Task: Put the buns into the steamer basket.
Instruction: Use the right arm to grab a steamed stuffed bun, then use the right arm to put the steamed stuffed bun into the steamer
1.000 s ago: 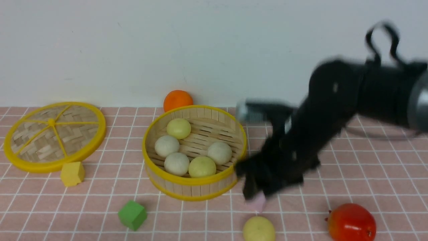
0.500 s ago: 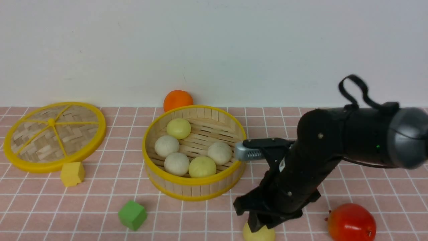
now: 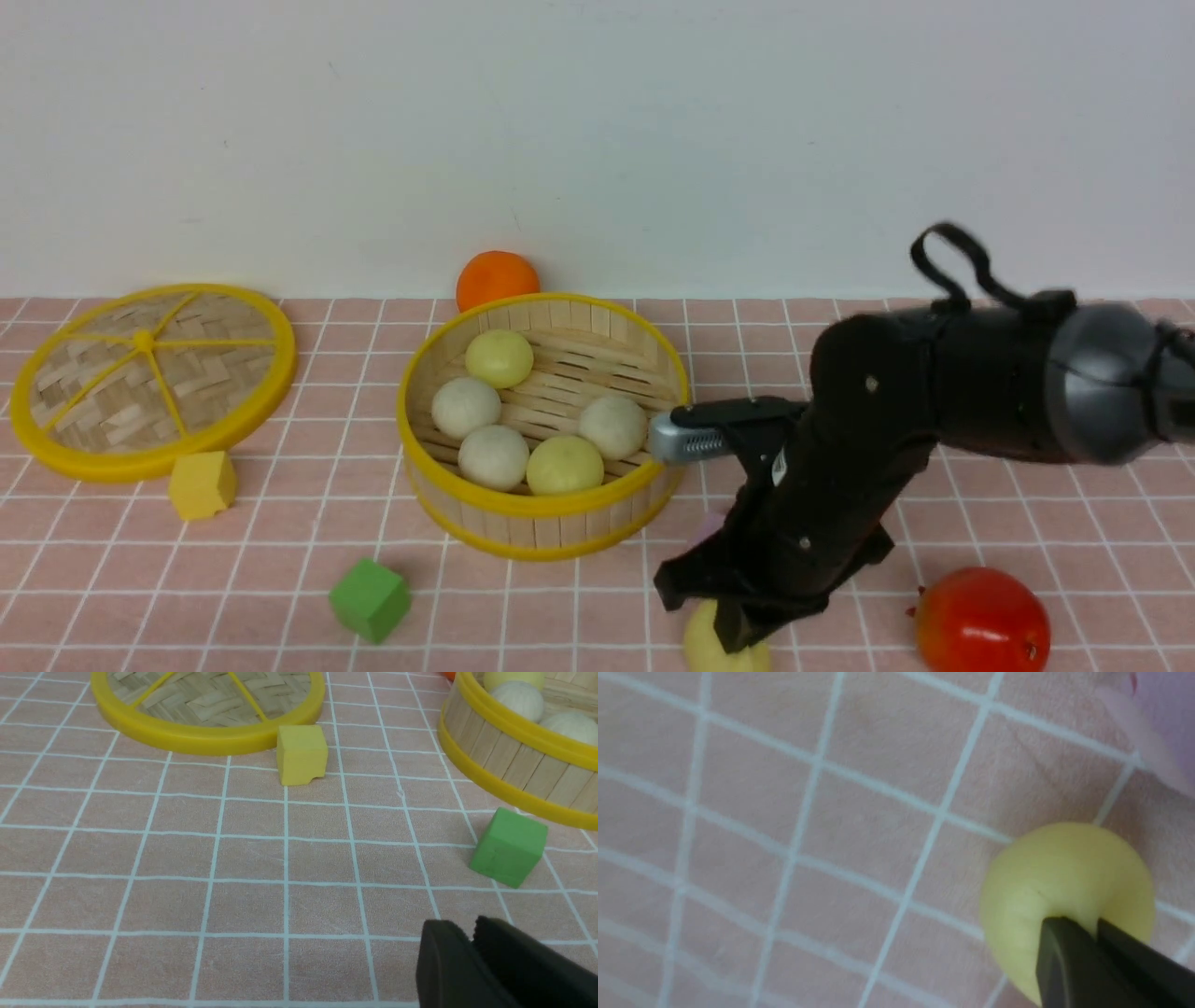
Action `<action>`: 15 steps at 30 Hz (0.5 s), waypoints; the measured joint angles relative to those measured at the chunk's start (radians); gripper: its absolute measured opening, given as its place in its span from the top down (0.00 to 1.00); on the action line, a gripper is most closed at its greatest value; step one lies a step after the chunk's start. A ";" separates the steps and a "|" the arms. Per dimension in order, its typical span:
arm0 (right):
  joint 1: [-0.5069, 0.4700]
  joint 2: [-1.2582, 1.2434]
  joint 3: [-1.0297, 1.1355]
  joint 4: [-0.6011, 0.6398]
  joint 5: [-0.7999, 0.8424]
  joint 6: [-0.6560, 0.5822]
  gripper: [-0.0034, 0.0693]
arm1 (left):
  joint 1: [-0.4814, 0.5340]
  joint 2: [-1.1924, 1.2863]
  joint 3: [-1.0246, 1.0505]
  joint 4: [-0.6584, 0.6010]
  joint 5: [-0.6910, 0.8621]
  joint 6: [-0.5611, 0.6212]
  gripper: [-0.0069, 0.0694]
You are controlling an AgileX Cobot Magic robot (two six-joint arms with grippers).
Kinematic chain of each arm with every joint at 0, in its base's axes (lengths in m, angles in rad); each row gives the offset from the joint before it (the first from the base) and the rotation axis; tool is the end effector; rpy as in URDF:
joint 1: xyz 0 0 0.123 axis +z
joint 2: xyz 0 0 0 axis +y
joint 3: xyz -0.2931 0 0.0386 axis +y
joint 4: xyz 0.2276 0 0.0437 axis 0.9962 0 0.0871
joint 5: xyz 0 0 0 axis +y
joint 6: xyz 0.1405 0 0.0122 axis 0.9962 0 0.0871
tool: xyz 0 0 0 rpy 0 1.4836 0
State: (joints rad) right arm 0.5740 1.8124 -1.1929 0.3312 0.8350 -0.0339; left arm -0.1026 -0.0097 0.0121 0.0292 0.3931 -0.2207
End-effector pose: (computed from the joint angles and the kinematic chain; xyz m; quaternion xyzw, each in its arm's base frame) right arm 0.2751 0.2184 0.1685 -0.2005 0.9655 0.1547 0.0611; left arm 0.0684 -0.0055 0.1591 -0.0401 0.8062 -0.0827 0.5844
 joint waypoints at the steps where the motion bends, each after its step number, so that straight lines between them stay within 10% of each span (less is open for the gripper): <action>1: 0.000 -0.017 -0.037 0.001 0.036 -0.005 0.93 | 0.000 0.000 0.000 0.000 0.000 0.000 0.74; 15: -0.075 0.262 -0.713 -0.054 -0.128 -0.070 0.93 | 0.000 0.000 0.000 0.000 0.000 0.000 0.72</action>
State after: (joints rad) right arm 0.4993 2.0739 -1.9056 0.2767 0.7067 -0.1036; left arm -0.1026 -0.0097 0.0121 0.0292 0.3931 -0.2207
